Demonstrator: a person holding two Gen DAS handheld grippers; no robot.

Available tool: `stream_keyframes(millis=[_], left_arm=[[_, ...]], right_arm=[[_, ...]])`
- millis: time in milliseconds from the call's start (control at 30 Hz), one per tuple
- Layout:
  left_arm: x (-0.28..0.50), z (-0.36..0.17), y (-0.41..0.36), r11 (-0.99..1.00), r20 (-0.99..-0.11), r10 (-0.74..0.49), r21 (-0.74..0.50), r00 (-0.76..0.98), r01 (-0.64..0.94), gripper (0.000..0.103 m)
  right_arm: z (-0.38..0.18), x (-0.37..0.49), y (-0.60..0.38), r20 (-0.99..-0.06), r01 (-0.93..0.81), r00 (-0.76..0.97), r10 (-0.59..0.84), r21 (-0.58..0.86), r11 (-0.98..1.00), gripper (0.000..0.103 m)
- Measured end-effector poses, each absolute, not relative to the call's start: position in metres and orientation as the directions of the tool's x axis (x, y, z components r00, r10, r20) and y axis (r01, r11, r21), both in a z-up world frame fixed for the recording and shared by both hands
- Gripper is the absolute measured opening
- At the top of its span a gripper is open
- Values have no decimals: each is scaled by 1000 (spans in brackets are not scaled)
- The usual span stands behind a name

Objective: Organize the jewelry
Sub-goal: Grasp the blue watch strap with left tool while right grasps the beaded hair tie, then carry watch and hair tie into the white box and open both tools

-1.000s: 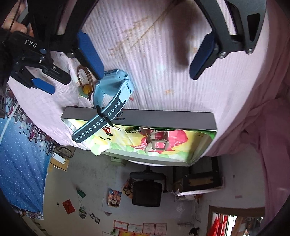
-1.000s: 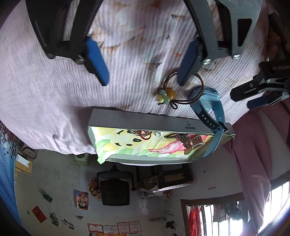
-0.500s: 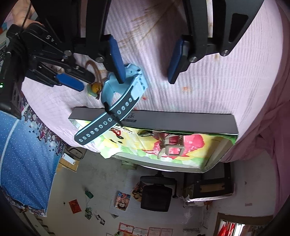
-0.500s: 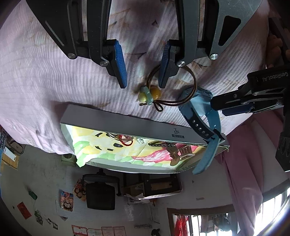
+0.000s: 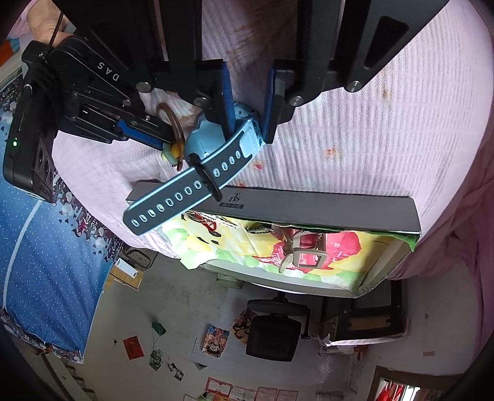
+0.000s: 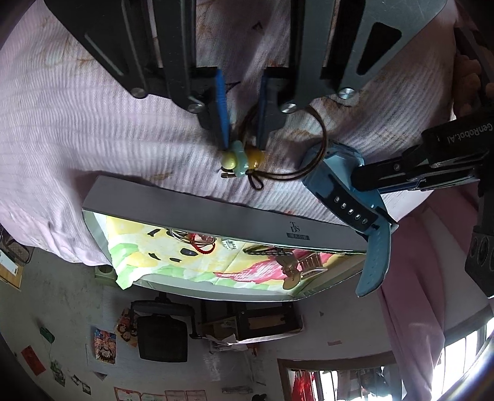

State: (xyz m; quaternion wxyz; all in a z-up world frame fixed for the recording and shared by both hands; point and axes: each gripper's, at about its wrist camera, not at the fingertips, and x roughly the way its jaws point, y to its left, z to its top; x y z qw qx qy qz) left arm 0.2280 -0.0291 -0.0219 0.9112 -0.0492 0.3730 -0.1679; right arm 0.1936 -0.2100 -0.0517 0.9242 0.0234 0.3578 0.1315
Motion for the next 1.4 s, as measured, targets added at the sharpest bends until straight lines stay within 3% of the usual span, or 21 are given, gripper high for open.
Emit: stream_keyframes(millis=[267, 1400], left_arm=[[225, -20, -29, 945, -658, -324, -197, 680, 260, 9], [204, 4, -24, 957, -590, -287, -205, 754, 204, 4]], right_arm=[[-52, 192, -210, -648, -219, 720, 249, 129, 967, 7], [-32, 171, -234, -501, -151, 838, 217, 169, 974, 5]])
